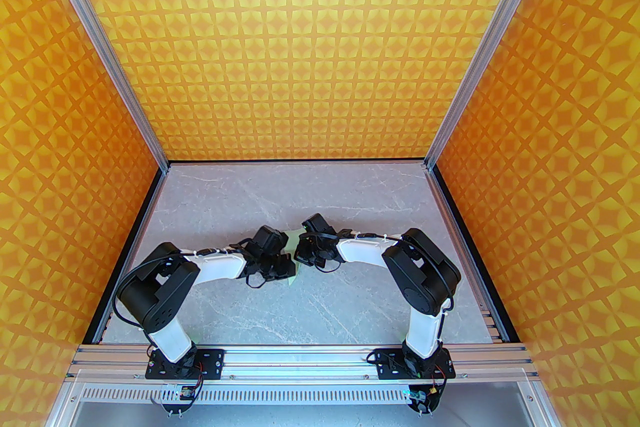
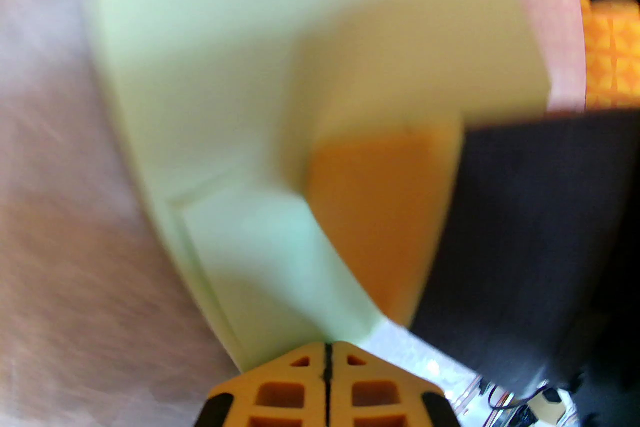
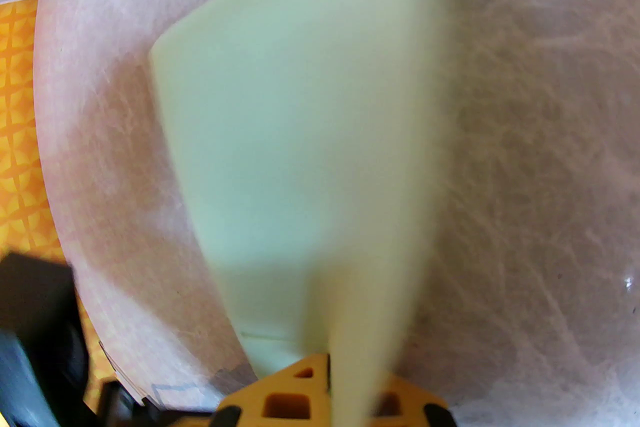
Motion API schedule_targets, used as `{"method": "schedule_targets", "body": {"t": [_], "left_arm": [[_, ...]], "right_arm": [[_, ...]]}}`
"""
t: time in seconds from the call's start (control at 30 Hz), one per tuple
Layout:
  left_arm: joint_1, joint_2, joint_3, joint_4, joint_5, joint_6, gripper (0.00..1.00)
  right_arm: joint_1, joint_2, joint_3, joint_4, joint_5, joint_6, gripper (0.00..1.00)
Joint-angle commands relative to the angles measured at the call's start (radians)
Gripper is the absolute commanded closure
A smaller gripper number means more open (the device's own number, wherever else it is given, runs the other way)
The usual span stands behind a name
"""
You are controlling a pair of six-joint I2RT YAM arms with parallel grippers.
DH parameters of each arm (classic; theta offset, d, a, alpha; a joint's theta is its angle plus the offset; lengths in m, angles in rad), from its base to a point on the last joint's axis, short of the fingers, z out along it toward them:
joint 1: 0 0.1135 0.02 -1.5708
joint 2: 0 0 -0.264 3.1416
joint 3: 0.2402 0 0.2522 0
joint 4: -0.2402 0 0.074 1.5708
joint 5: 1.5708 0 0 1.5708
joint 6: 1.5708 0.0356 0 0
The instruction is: Fold a paper plane with a square sheet of paper (fold left side to right side)
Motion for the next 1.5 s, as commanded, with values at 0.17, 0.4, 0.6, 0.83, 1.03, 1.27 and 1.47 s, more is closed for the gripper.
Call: {"method": "schedule_targets", "body": {"t": [0.17,0.4,0.6,0.83,1.03,1.27,1.47], "left_arm": [[-0.033,-0.042,-0.066,-0.052,-0.059,0.003,0.94],[-0.054,-0.071,-0.074,-0.098,-0.093,0.013,0.94],[-0.057,-0.135,-0.072,-0.12,-0.102,0.014,0.93],[-0.047,-0.126,0.015,-0.123,-0.102,0.023,0.92],[-0.043,-0.044,0.05,-0.116,-0.102,0.039,0.92],[-0.043,-0.033,0.009,-0.114,-0.106,0.045,0.92],[-0.041,-0.097,-0.01,-0.116,-0.104,0.039,0.92]], "right_arm": [[0.003,0.027,0.029,0.002,0.005,0.026,1.0],[0.003,0.022,0.026,-0.001,0.011,0.026,1.0],[0.002,0.008,0.021,-0.012,0.015,0.019,1.0],[0.003,-0.002,0.021,-0.031,0.018,0.012,1.0],[0.003,-0.002,0.018,-0.03,0.016,0.016,1.0],[0.001,-0.008,0.02,-0.044,0.027,0.012,1.0],[0.0,-0.01,0.021,-0.053,0.03,0.008,1.0]]}}
